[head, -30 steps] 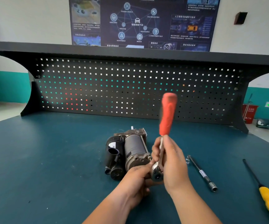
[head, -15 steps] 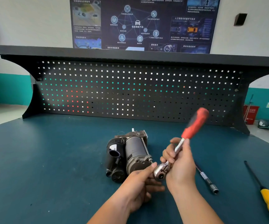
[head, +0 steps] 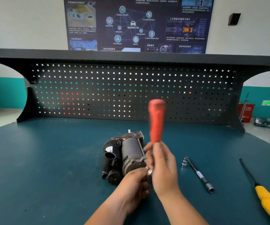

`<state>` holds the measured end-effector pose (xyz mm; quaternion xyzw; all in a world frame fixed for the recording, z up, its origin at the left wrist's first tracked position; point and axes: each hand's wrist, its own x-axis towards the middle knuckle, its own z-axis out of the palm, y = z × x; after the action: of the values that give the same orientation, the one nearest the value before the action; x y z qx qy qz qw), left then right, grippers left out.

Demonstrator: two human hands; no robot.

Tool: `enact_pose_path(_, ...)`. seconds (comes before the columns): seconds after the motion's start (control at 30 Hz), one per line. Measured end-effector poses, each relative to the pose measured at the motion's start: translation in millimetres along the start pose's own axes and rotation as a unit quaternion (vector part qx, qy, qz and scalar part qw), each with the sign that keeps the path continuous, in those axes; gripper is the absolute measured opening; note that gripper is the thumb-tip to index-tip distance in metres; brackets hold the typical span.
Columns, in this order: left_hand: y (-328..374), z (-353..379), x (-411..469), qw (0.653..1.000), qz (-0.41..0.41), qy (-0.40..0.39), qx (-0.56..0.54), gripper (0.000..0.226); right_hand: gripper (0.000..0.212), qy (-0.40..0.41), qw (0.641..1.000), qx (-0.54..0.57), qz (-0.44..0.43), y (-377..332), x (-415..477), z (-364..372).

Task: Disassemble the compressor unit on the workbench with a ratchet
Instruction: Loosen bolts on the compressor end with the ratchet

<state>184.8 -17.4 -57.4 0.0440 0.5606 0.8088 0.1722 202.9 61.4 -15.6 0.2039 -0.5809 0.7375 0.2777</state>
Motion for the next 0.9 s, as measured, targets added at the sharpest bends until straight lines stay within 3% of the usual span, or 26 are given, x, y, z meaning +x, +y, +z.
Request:
enact_pose_path(0.07, 0, 2, -1, 1.000, -0.003, 0.013, 0.001, 0.019, 0.032, 0.128, 0.981, 0.122, 0.083, 0, 5, -5)
enact_pose_path(0.13, 1, 3, -2, 1.000, -0.007, 0.016, 0.001, 0.017, 0.037, 0.237, 0.932, 0.223, 0.158, 0, 12, -12)
enact_pose_path(0.23, 2, 2, -1, 1.000, -0.014, 0.007, 0.008, 0.017, 0.040, 0.308, 0.877, 0.303, 0.210, 2, 17, -18)
enact_pose_path(0.3, 3, 1, -1, 1.000, -0.021, 0.002, 0.013, 0.019, 0.039, 0.291, 0.893, 0.279, 0.198, 3, 16, -17)
enact_pose_path(0.37, 3, -1, -2, 1.000, -0.027, 0.000, 0.010, 0.022, 0.039, 0.242, 0.934, 0.211, 0.160, 4, 14, -13)
enact_pose_path(0.5, 4, 0, -5, 0.999, -0.027, 0.010, 0.017, 0.023, 0.033, 0.068, 0.996, 0.055, 0.034, 3, 8, -6)
enact_pose_path(0.6, 3, -2, -5, 0.999, -0.016, 0.020, 0.032, 0.025, 0.029, -0.081, 0.993, -0.077, -0.050, 4, 3, -3)
enact_pose_path(0.67, 4, -3, -6, 0.999, -0.009, 0.012, 0.036, 0.027, 0.025, -0.122, 0.970, -0.184, -0.105, 4, 1, -1)
enact_pose_path(0.77, 4, -3, -7, 1.000, 0.003, 0.002, 0.026, 0.024, 0.027, -0.090, 0.973, -0.185, -0.106, 4, 0, 0)
enact_pose_path(0.83, 4, -2, -6, 1.000, 0.008, 0.000, 0.028, 0.016, 0.031, -0.022, 0.997, -0.065, -0.040, 3, -1, 1)
enact_pose_path(0.9, 3, -1, -5, 1.000, 0.010, 0.007, 0.025, 0.023, 0.032, 0.080, 0.995, 0.050, 0.032, 3, 1, -1)
